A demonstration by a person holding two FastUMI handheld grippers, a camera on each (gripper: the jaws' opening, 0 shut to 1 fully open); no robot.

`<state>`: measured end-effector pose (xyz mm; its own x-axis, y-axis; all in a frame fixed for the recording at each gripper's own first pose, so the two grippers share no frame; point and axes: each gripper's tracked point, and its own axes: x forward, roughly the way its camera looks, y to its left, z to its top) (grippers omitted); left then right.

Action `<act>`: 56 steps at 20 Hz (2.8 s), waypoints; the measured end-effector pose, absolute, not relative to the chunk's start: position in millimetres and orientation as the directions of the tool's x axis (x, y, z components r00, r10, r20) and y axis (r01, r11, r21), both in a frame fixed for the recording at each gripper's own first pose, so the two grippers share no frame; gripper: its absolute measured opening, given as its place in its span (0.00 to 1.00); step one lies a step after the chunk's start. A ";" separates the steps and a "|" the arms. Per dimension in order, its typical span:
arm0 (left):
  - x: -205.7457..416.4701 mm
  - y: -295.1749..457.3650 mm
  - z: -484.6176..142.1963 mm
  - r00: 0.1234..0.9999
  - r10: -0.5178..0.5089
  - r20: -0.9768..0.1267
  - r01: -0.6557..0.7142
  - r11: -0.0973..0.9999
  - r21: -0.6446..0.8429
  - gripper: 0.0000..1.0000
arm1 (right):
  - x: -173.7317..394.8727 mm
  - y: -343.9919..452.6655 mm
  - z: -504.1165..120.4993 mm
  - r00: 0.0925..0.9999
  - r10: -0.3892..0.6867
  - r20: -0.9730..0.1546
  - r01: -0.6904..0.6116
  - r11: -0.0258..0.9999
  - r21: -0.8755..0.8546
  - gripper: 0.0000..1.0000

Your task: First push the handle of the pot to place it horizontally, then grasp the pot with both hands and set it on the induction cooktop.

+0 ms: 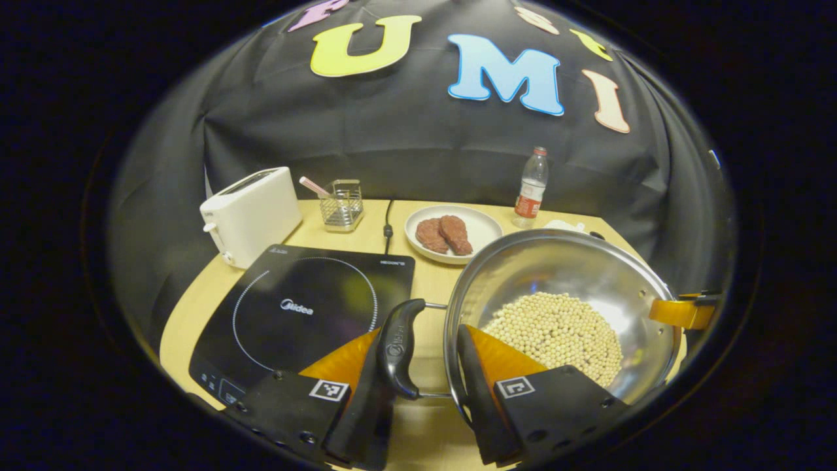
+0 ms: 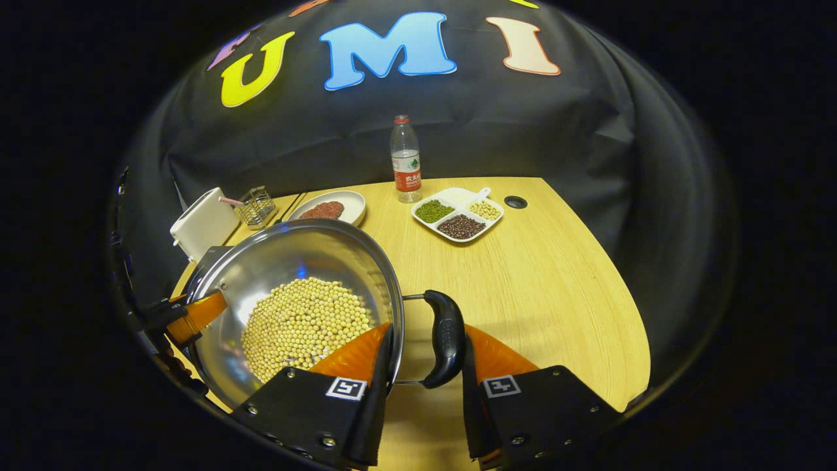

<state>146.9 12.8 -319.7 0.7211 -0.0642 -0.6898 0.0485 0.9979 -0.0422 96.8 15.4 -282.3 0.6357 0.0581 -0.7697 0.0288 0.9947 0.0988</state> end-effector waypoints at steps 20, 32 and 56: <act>184.5 200.9 -313.3 0.746 -0.068 -0.662 0.061 0.998 -0.033 0.68 | 111.7 197.4 -264.6 0.655 0.059 -0.753 0.062 0.989 0.131 0.50; 214.6 292.7 -344.1 0.732 -0.038 -0.680 0.029 0.999 -0.024 0.68 | 144.9 289.1 -281.1 0.646 0.086 -0.759 0.024 0.991 0.133 0.50; 185.0 220.8 -164.6 0.957 0.119 -0.265 -0.104 0.992 0.067 0.93 | 135.9 160.5 -157.8 0.890 0.078 -0.449 -0.034 0.994 0.105 0.96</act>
